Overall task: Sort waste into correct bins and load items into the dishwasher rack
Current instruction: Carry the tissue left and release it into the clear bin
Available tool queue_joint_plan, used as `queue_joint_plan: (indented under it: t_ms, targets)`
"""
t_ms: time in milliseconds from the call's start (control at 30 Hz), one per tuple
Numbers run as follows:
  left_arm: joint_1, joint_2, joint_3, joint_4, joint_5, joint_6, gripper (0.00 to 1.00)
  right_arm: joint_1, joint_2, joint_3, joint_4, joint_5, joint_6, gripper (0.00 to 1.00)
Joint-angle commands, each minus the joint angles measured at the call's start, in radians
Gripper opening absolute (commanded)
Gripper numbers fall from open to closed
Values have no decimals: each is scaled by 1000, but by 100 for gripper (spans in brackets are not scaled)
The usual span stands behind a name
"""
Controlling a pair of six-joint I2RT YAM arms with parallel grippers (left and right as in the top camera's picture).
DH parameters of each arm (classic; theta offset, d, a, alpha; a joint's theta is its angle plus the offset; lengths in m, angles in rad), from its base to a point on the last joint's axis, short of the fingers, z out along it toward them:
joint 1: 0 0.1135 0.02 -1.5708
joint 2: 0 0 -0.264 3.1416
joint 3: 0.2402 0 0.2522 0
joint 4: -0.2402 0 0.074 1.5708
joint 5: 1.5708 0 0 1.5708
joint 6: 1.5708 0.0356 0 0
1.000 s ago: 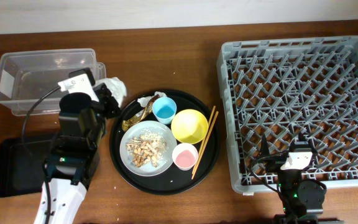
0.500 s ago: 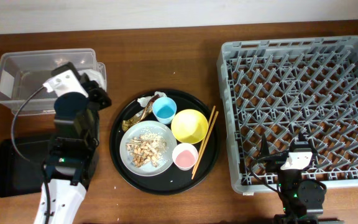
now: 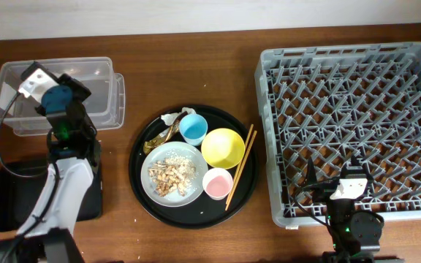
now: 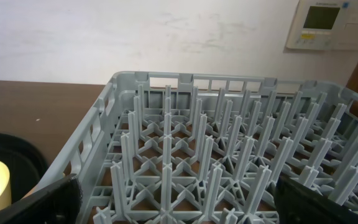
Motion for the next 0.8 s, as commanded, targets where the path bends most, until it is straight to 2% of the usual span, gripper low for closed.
queue_joint_plan:
  t_ms: [0,33,133,233,300,367,400,467,500,567,700,767]
  targets:
    - [38,29,10,15,-11,17,59,-6,-5,-9,-3,6,2,99]
    - [46,29,10,32,-10,31,76,-6,-5,-9,-3,6,2,99]
    - [50,21,11,96,-10,175,77,-6,-5,-9,-3,6,2,99]
    - [39,-58,11,48,-10,175,77,-6,-5,-9,-3,6,2,99]
    - [5,-144,11,-44,7,175,77,-6,-5,-9,-3,6,2,99]
    - [-46,-247,11,-261,184,174,80,-6,-5,-9,-3,6,2,99]
    - [-66,-274,11,-343,291,174,84,-6,-5,-9,-3,6,2,99]
    - [-102,-303,11,-473,475,167,84,-6,-5,-9,-3,6,2,99]
    - [-126,-304,10,-543,614,163,96,-6,-5,-9,-3,6,2,99]
    - [-157,-304,10,-633,766,163,99,-6,-5,-9,-3,6,2,99]
    - [-191,-288,10,-659,774,149,99,-6,-5,-9,-3,6,2,99]
    - [-191,-242,10,-660,736,43,98,-6,-5,-9,-3,6,2,99]
